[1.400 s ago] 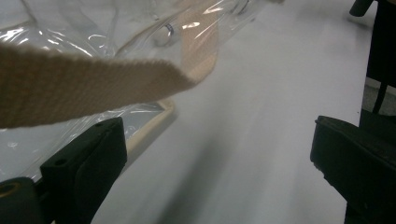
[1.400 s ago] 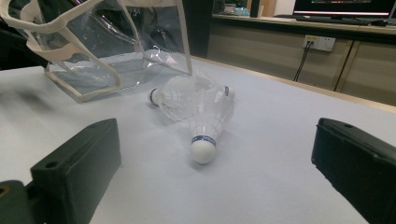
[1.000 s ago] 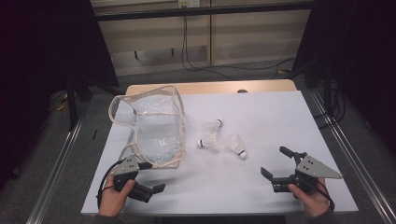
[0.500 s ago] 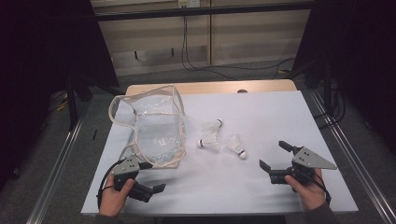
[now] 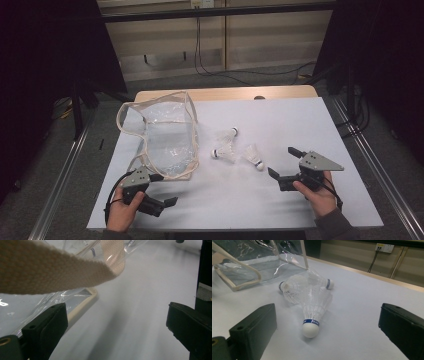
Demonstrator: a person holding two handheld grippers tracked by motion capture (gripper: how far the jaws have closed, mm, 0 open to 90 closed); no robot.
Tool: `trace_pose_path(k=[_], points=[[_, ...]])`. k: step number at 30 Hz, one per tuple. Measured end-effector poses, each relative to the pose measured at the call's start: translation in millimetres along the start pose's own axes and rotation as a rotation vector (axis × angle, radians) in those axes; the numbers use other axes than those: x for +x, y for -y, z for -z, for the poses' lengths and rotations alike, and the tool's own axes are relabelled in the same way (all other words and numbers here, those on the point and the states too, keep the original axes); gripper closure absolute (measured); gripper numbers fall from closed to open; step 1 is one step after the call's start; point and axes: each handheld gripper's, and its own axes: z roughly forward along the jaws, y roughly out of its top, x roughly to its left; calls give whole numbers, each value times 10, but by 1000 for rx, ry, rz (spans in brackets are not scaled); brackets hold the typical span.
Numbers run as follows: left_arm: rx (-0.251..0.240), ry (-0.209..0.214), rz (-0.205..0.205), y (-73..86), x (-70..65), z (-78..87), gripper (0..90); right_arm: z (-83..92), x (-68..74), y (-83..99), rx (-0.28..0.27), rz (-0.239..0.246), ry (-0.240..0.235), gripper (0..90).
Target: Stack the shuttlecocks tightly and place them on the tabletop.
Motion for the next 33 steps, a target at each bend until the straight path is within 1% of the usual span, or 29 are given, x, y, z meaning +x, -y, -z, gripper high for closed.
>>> trace_pose_path(k=[5,10,12,13,21,22,25,26,31,33], points=[[-2,-5,0,1,2,-2,39,-63,-6,-36,11,-8,-7,9],[0,1,-2,-1,0,-3,39,-117,-26,-62,27,-15,2,9],[-10,-1,9,1,-5,-4,39,-133,-30,-76,33,-24,1,9],[-3,0,1,0,0,4,39,-140,-33,-81,37,-27,-2,9],[-8,3,6,-3,3,-1,39,-206,-51,-121,41,-48,-4,9],[-10,4,6,-4,4,0,39,-215,-57,-126,46,-44,-3,9],[-12,5,6,-8,1,0,39,-246,-61,-142,49,-60,-2,9],[-9,6,3,-10,1,1,39,-254,-62,-147,52,-57,-1,9],[-24,8,8,-12,5,-1,39,-298,-55,-186,57,-58,4,8],[-31,14,5,-15,4,1,39,-315,-50,-200,52,-61,-6,9]])
